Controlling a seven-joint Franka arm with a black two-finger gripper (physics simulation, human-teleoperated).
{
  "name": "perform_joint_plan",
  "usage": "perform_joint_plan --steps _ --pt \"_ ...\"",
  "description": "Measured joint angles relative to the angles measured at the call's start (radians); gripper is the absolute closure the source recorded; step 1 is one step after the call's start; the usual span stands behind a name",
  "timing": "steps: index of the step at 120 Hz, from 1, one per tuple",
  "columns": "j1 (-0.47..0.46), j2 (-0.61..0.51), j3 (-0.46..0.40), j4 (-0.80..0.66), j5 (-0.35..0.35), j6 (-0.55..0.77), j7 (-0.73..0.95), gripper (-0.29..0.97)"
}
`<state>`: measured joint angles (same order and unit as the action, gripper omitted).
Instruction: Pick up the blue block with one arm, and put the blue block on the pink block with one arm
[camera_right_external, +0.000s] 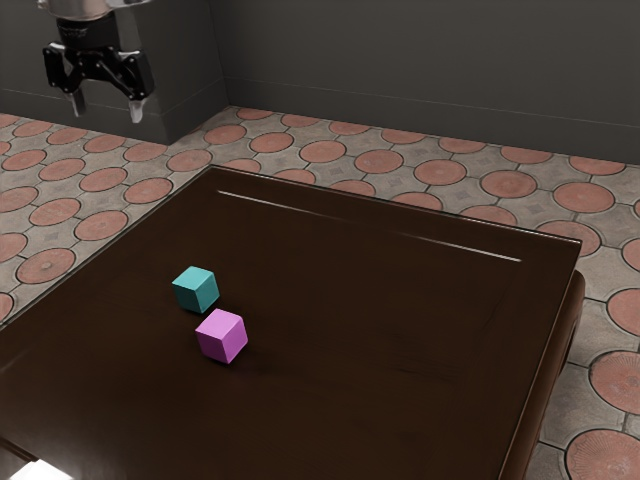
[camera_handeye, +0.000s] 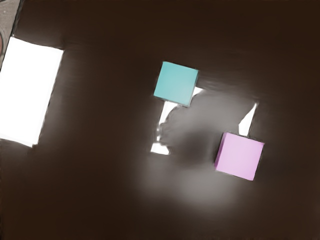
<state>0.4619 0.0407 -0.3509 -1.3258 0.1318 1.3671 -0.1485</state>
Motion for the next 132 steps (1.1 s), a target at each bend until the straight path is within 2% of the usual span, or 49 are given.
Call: perform_joint_plan --steps 10,19,26,36,48,56,62,65,73,80,86,94,101,132 --pt "-0.004 0.0 0.001 0.001 0.001 -0.007 -0.016 0.0" --pt "0.0 -0.036 -0.008 0.193 0.0 -0.034 -0.029 0.0" --pt "0.025 -0.083 -0.028 0.27 -0.012 -0.049 -0.038 0.0" --pt "-0.01 -0.112 -0.044 0.3 -0.024 -0.065 -0.049 0.0" --pt "-0.074 -0.095 -0.049 0.289 -0.038 -0.077 -0.061 0.0" --pt "-0.101 -0.097 -0.009 0.16 -0.076 -0.083 -0.069 0.0" --pt "-0.09 -0.148 0.037 0.017 -0.12 -0.077 -0.075 0.0" --pt "-0.07 -0.194 0.055 -0.078 -0.139 -0.058 -0.078 0.0" --pt "-0.051 -0.374 0.105 -0.444 -0.178 0.034 -0.085 0.0" --pt "-0.046 -0.402 0.131 -0.576 -0.204 0.107 -0.089 0.0" --pt "-0.054 -0.377 0.139 -0.618 -0.217 0.168 -0.093 0.0" --pt "-0.216 -0.338 0.27 -0.627 -0.204 0.235 -0.1 0.0" --pt "-0.275 -0.321 0.309 -0.63 -0.178 0.284 -0.108 0.0" --pt "-0.304 0.02 0.343 -0.634 -0.064 0.637 -0.071 0.0"
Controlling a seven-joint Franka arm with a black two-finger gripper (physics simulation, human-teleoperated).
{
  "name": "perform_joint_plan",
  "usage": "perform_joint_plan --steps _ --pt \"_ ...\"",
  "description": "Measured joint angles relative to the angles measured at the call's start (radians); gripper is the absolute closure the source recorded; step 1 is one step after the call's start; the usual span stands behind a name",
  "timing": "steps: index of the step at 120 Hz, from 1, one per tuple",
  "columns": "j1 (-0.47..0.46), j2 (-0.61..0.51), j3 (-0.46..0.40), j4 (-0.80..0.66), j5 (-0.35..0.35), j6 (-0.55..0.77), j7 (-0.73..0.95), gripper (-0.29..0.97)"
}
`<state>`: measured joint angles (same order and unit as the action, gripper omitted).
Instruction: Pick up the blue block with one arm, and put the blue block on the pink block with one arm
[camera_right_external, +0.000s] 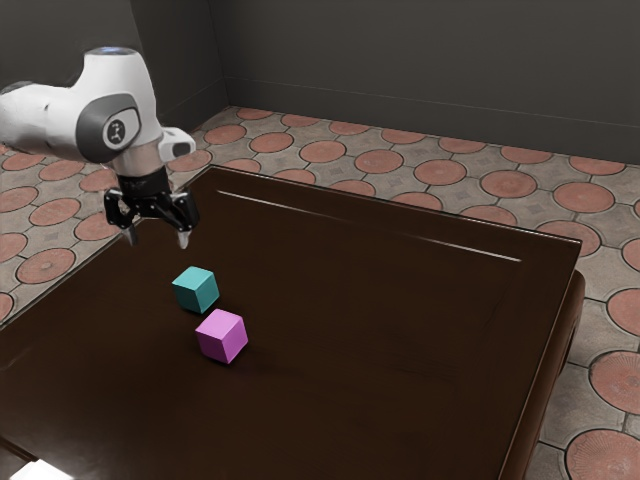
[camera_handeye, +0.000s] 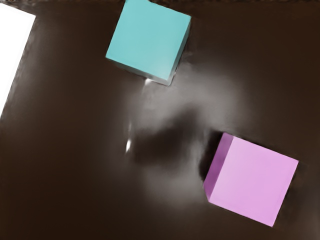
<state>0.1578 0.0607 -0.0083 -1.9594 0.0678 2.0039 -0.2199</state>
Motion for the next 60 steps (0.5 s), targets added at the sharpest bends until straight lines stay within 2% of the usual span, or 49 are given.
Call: perform_joint_plan --steps 21,43,60 --pt "0.001 0.159 0.074 0.051 0.027 0.223 0.078 0.0" --pt "0.003 0.359 0.089 0.266 -0.033 0.238 0.179 0.0" --pt "0.003 0.419 0.089 0.308 -0.07 0.225 0.289 0.0"
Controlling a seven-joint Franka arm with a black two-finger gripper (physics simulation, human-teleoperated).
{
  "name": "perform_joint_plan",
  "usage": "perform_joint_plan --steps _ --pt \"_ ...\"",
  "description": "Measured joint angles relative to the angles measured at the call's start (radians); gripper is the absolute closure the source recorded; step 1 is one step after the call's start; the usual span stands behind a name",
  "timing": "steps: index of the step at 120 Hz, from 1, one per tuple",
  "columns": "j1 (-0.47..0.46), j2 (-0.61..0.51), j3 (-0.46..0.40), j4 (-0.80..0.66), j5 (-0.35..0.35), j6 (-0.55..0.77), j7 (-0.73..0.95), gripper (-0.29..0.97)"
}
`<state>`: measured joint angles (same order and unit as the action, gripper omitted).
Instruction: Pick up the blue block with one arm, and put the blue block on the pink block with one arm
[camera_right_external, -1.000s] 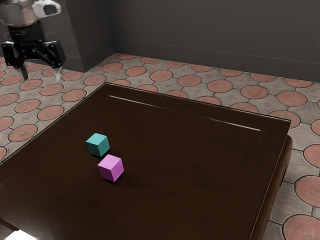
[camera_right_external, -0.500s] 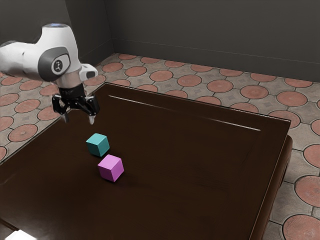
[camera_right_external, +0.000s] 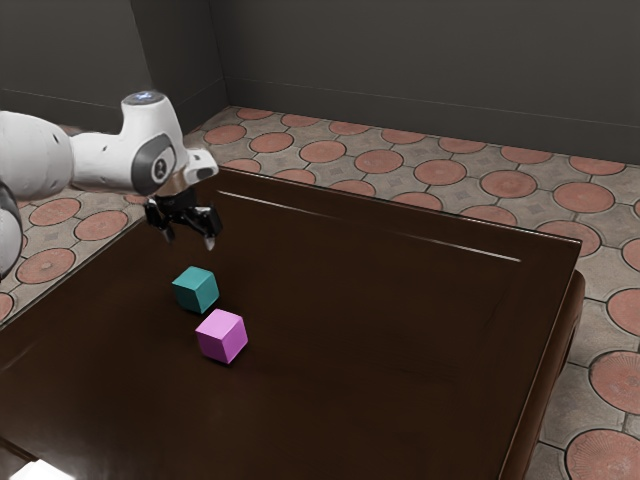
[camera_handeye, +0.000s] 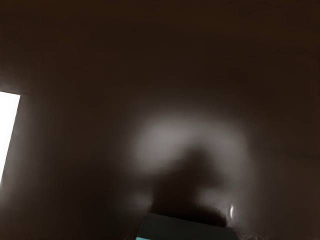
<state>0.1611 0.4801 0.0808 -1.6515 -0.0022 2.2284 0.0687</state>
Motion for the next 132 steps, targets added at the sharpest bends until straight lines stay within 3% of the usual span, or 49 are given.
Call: perform_joint_plan --steps 34,72,132 --pt "0.004 0.054 -0.001 0.0 -0.051 -0.009 0.189 0.0" --pt "0.005 0.005 -0.008 -0.074 -0.064 -0.013 0.318 0.0" --pt "0.005 0.017 -0.002 -0.082 -0.083 0.003 0.302 0.0"
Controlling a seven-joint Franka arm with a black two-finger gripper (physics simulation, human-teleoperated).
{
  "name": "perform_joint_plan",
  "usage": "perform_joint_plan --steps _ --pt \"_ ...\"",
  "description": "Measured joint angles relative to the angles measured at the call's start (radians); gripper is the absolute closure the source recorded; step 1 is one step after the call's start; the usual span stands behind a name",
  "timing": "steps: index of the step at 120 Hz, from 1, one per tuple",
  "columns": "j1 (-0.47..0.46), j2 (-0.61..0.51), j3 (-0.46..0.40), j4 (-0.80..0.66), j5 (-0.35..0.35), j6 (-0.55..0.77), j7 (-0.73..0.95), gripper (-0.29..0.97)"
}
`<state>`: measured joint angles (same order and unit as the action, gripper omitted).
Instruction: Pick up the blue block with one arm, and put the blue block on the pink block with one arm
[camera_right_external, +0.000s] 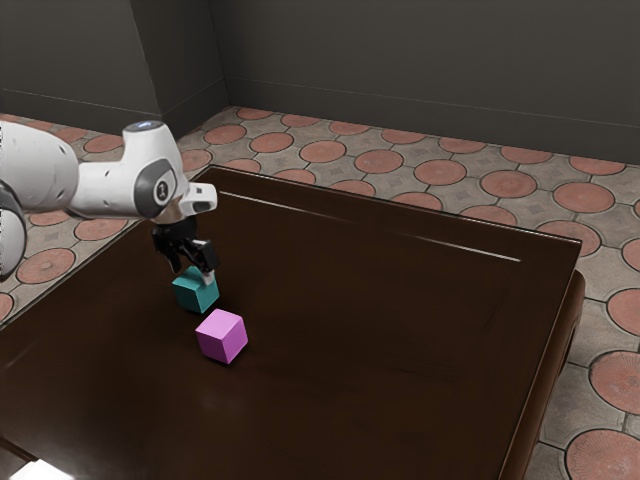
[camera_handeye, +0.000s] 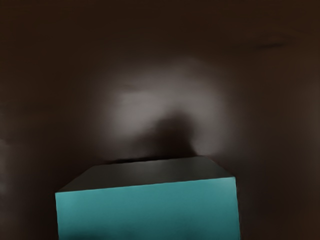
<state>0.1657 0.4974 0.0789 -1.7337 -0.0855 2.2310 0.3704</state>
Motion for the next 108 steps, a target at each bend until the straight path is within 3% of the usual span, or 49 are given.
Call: perform_joint_plan --steps 108 --pt "0.0 0.035 0.0 -0.026 0.001 0.066 0.021 0.0"
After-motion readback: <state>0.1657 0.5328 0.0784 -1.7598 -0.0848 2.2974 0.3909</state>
